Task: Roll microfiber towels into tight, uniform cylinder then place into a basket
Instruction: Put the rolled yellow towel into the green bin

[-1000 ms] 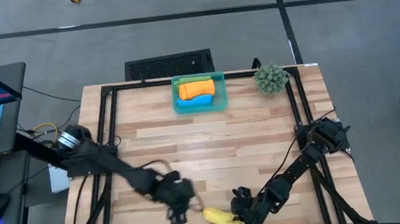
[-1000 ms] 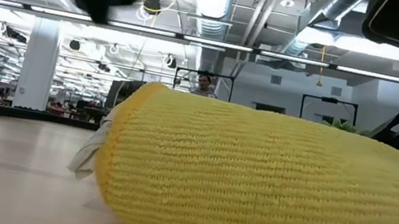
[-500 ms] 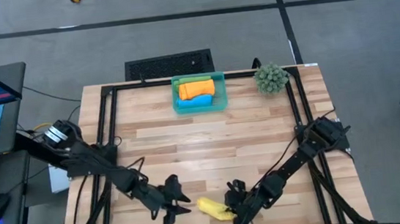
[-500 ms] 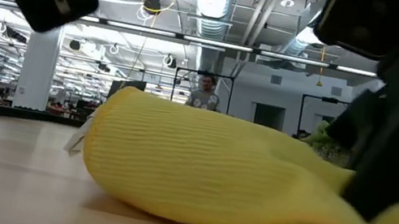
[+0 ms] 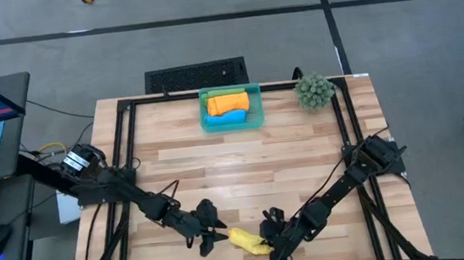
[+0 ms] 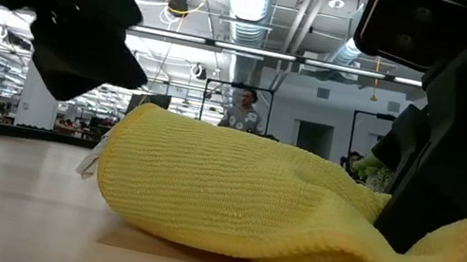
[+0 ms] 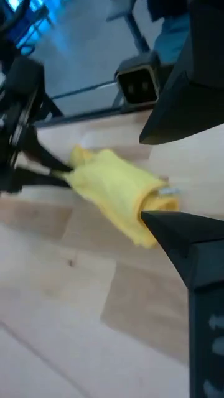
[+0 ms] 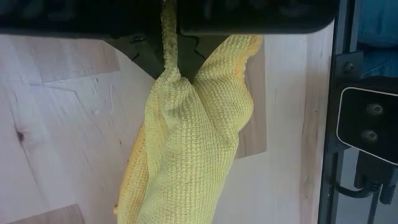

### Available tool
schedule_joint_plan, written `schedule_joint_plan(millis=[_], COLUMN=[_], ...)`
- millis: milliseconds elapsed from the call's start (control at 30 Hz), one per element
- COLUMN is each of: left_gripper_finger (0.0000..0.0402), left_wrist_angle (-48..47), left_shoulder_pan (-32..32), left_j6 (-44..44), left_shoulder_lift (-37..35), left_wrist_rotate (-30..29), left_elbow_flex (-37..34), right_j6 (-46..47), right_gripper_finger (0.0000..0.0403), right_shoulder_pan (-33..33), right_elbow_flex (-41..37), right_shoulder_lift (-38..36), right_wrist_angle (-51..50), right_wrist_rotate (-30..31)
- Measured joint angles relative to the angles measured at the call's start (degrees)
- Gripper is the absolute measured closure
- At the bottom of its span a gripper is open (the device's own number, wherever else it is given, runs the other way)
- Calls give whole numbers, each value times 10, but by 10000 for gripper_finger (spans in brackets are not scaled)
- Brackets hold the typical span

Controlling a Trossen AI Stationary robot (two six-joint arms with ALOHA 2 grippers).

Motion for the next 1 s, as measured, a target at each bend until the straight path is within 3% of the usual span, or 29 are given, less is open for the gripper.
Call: schedule_joint_plan(millis=[167,400,667,833,1000], left_gripper_finger=[214,167,151,151,151], left_wrist_angle=[-21,-33,-15,51,55], left_shoulder_pan=[21,38,45,55,61], left_j6=[-35,-34,-29,-3,14], left_shoulder_lift=[0,2,81,136,157], left_wrist_rotate=[1,46,71,108,123], left_elbow_flex=[0,0,19,49,68], right_j6=[0,0,0,0,0], right_gripper_finger=[381,381,381,381,381], right_shoulder_pan=[0,1,-3,-4,-4], right_elbow_flex=[0,0,1,1,1], right_shoulder_lift=[0,0,0,0,0], right_wrist_angle=[0,0,-2,-3,-2], right_wrist_rotate=[-1,-1,-6,-9,-9])
